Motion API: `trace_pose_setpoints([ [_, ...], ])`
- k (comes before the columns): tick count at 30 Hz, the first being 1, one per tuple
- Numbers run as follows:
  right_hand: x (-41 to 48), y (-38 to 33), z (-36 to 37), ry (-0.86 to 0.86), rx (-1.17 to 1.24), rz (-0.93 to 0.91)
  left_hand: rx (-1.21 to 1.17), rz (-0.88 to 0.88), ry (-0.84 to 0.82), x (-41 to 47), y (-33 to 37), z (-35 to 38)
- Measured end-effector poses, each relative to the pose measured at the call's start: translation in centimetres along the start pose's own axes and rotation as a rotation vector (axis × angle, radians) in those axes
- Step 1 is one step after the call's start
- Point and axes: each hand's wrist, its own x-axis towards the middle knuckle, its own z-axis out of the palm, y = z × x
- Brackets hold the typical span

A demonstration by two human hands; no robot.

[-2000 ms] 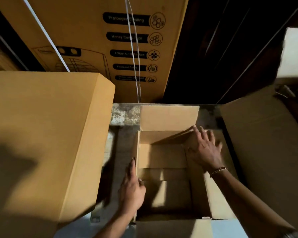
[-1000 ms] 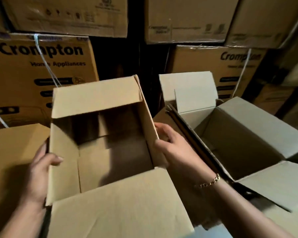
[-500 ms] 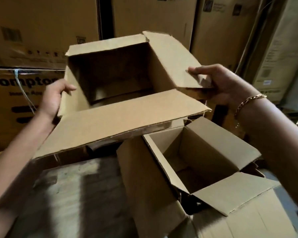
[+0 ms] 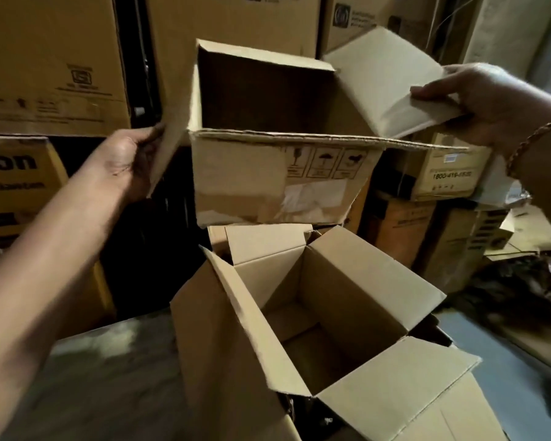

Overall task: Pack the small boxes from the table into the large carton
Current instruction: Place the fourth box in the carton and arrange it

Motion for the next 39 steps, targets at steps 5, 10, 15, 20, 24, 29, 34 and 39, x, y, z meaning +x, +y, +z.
trace_pose_setpoints([
  [5,1.4,2.0,-2.8,0.044,-0.201,-0.029,0.141,0.023,0.184,1.2,0.1,3.4],
  [10,2.9,5.5,-5.8,-0.064,-0.33,-0.007,0.417,0.078,0.324,0.9,-2.6,7.5],
  [15,4.1,11.1,-7.1,-0.161,-0.424,-0.004,0.62,0.071,0.471,-1.4,-6.3,12.9],
  [20,6.5,16.5,-7.0,-0.243,-0.473,0.013,0.757,-0.026,0.579,-3.5,-9.5,15.1],
  [24,7.3,19.8,-6.0,-0.327,-0.528,0.019,0.912,-0.063,0.616,-4.9,-12.2,15.9],
  [29,7.0,22.9,-4.5,-0.417,-0.621,0.009,1.013,-0.156,0.652,-5.9,-15.5,15.7],
  [34,6.4,26.6,-3.8,-0.475,-0.638,0.063,1.047,-0.245,0.606,-6.7,-19.4,15.3],
  [39,5.4,31.2,-2.8,-0.515,-0.673,0.114,1.17,-0.313,0.579,-7.1,-23.9,15.4],
])
